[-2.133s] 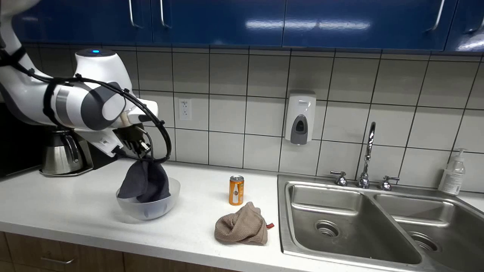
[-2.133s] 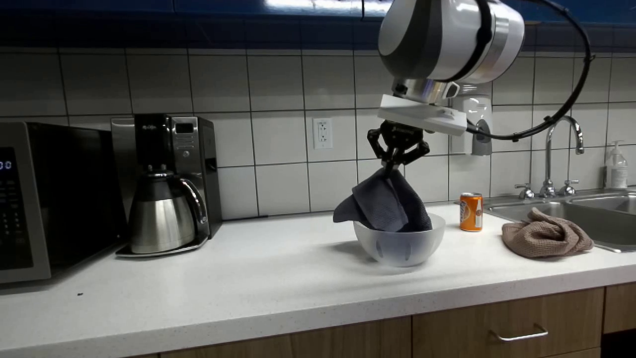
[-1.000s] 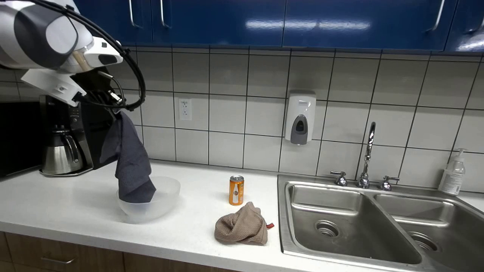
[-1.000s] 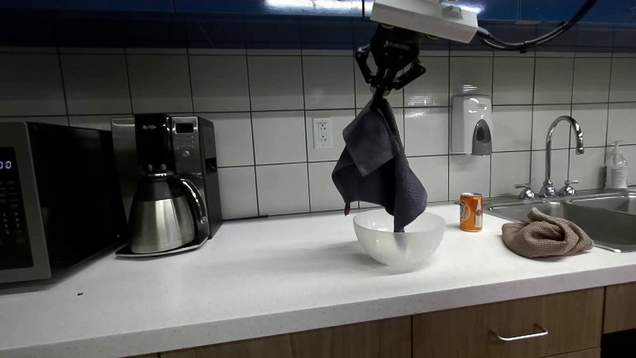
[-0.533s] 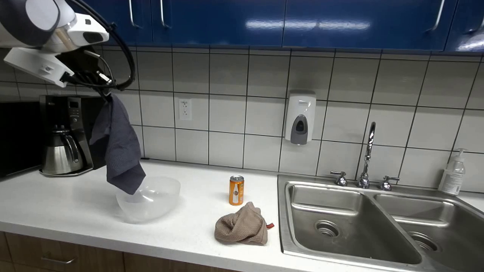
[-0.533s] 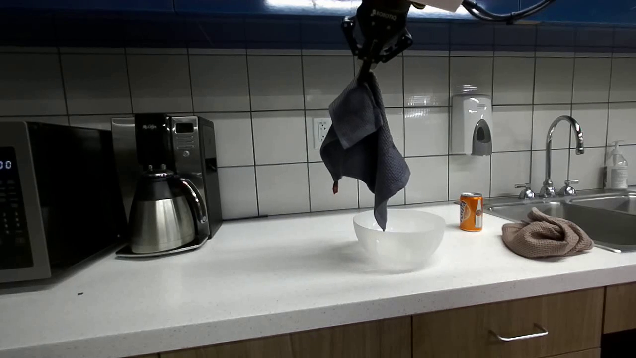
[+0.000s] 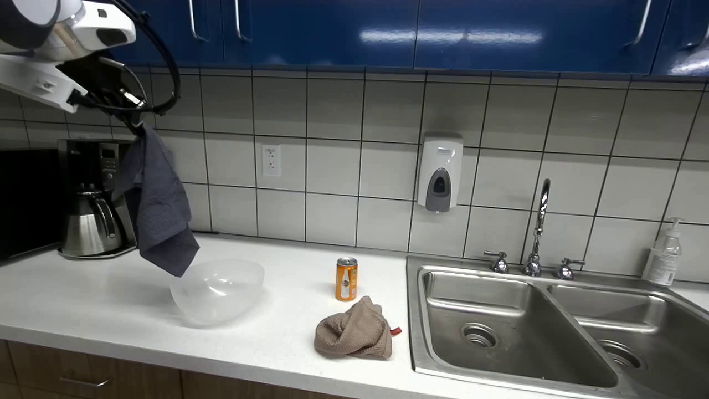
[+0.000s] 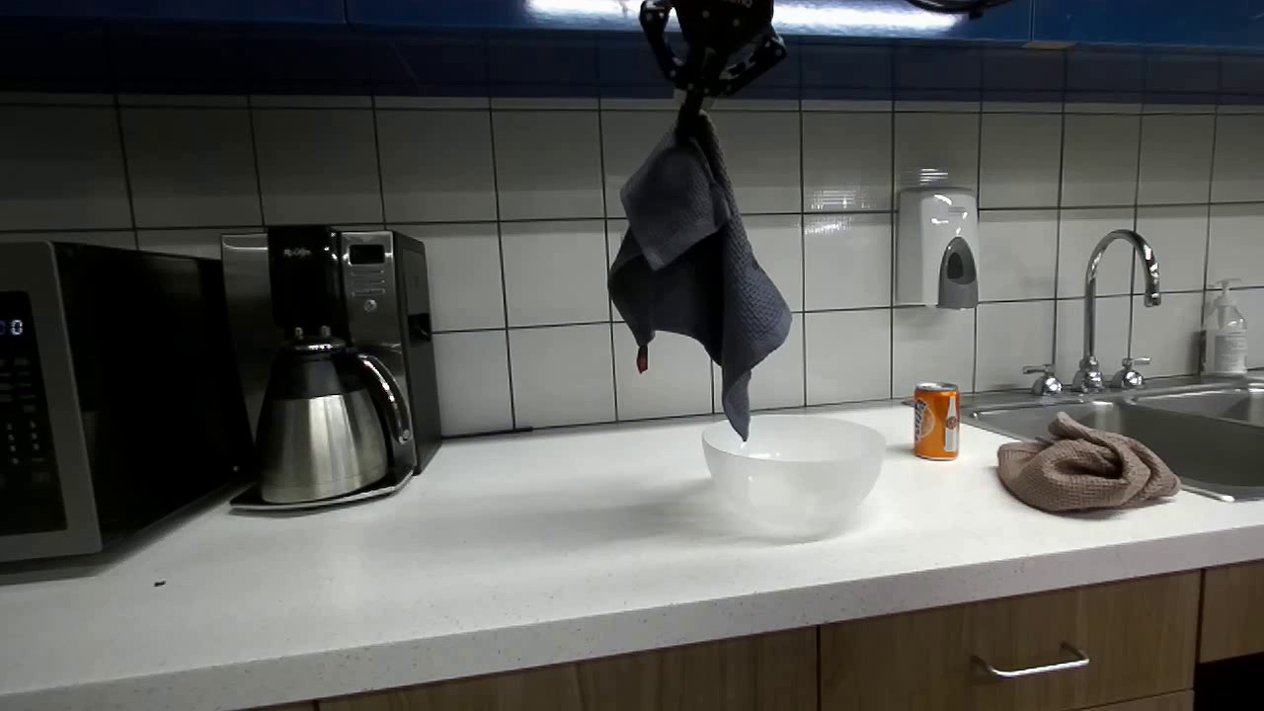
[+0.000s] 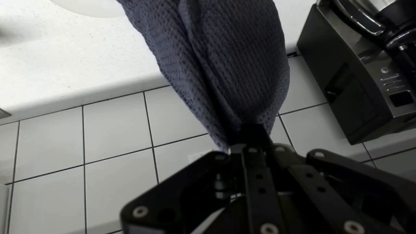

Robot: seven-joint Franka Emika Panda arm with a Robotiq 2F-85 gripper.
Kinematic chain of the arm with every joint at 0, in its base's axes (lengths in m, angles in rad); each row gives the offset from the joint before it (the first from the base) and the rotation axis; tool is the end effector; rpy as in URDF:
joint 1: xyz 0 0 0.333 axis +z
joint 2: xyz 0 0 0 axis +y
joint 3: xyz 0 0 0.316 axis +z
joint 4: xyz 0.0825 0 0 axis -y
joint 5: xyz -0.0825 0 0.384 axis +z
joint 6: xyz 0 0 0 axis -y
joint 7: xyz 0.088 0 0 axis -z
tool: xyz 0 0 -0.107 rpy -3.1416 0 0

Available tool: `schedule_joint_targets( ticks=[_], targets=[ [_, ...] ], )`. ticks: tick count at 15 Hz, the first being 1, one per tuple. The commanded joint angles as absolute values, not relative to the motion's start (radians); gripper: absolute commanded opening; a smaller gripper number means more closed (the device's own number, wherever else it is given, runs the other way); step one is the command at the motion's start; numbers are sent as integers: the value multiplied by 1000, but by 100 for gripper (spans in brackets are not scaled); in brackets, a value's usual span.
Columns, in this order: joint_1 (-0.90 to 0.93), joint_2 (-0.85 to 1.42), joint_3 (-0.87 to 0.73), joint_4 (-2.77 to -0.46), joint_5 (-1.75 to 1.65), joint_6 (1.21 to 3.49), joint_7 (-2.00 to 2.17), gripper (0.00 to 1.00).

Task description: Remove the towel from the bowl, then place it on the counter

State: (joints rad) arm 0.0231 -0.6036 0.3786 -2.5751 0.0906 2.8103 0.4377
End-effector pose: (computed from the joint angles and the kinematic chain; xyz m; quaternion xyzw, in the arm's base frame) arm 0.3827 0.1780 0.5420 -0.9165 0.0372 -0.3887 0.0870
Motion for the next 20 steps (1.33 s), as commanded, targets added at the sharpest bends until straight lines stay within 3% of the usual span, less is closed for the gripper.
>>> schedule_joint_targets(
  ticks=[1, 20],
  targets=[
    [5, -582, 429, -2530, 59, 2781, 471, 0],
    [12, -248, 534, -2446, -18, 2815, 478, 0]
  ],
)
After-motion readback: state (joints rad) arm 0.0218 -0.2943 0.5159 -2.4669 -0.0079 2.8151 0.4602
